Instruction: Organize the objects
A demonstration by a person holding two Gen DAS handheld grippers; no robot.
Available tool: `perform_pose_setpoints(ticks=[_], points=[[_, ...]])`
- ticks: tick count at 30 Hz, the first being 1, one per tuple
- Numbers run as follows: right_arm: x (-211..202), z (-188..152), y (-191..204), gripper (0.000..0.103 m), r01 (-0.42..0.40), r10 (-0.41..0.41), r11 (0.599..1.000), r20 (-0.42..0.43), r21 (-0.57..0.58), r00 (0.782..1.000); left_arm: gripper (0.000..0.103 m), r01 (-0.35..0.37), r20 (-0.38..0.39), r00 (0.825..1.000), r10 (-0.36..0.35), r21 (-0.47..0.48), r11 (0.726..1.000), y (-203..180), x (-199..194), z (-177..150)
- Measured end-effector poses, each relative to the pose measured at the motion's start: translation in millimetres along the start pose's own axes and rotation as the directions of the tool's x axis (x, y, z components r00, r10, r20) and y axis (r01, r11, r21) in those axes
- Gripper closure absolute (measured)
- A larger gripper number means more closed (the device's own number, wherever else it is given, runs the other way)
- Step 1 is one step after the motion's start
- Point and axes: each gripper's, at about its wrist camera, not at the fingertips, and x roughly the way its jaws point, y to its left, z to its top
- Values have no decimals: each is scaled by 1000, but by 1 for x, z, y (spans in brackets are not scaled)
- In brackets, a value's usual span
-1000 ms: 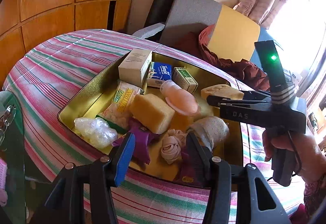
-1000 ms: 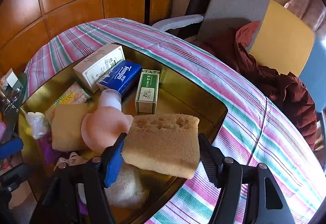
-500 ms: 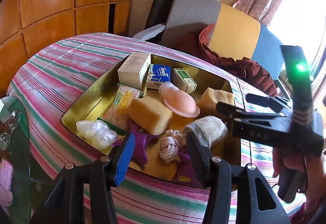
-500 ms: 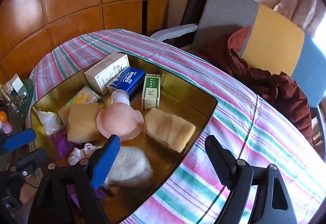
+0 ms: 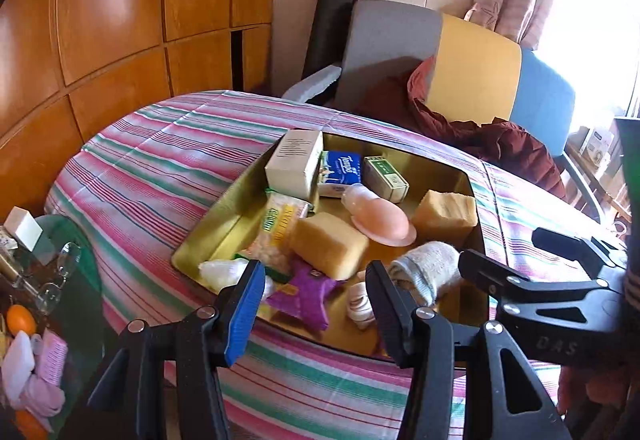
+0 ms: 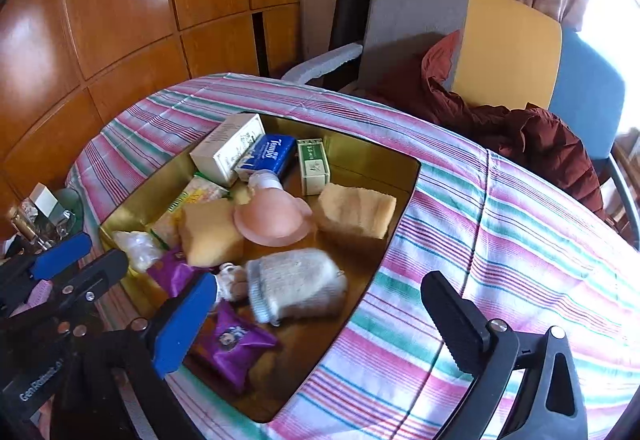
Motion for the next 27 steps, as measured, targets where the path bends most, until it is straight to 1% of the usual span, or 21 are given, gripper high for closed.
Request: perform_pose_setpoints(ticks=[6,14,19,23,27], points=[[-9,-2,13,0,16,-16,1000,6,18,1000,50,-20,-9,1000,20,-20,1000,11,-2,2],[-17,-3,22,0,66,-67,996,6,59,998,50,-37,13,999,37,-1,999,14,-9,7],[-24,-3,23,0,106,-109,990,22,95,994,50,8,13,1000,-8,-23,1000,20,-12,11],[-27,-2,21,0,172,-177,975,24,137,984,50,-29,24,999,29,7,1000,17,-16,15],[-29,-2,16,0,188,-195,967,23,175,981,50,-63,44,997,61,50,997,10,-21,17]])
